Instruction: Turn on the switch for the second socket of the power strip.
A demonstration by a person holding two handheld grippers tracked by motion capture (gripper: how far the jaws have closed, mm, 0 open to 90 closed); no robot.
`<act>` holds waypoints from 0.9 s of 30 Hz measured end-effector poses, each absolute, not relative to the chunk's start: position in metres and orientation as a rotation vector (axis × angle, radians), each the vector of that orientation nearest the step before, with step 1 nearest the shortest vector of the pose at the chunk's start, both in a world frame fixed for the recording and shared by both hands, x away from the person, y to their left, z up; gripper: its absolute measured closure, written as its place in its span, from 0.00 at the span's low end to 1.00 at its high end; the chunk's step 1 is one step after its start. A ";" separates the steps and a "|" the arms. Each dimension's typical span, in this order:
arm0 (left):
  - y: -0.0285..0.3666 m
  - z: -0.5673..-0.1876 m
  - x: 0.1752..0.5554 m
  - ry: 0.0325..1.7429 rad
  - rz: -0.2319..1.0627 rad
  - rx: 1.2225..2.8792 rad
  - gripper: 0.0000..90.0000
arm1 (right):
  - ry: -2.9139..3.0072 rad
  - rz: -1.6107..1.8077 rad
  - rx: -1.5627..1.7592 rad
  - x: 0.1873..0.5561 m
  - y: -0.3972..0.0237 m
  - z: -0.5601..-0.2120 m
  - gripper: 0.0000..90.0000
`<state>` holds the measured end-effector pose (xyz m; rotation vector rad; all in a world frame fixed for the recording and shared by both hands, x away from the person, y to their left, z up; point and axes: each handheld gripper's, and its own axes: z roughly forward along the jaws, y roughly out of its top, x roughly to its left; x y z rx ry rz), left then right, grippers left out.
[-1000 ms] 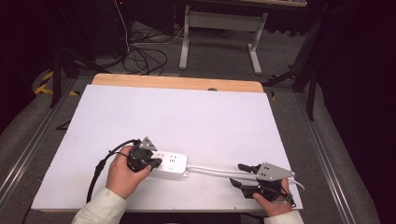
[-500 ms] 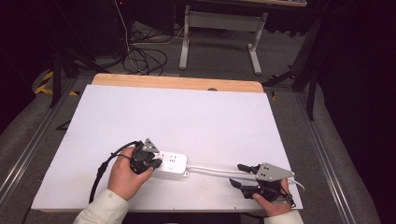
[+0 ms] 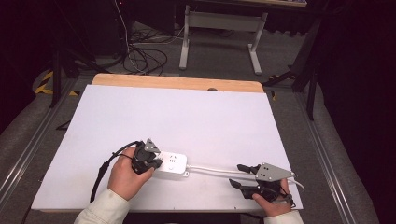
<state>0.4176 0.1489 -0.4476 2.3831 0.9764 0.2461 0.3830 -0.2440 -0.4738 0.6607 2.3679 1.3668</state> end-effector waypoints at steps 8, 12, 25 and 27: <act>0.150 -0.448 0.418 0.974 0.237 2.368 1.00 | 2.369 1.366 0.661 0.383 -0.244 -0.474 0.44; 0.154 -0.448 0.419 0.947 0.209 2.329 1.00 | 2.370 1.363 0.661 0.383 -0.244 -0.474 0.44; 0.161 -0.434 0.414 0.931 0.268 2.261 1.00 | 2.367 1.368 0.665 0.384 -0.245 -0.474 0.44; 0.162 -0.431 0.413 0.925 0.258 2.243 1.00 | 2.365 1.368 0.664 0.384 -0.245 -0.474 0.44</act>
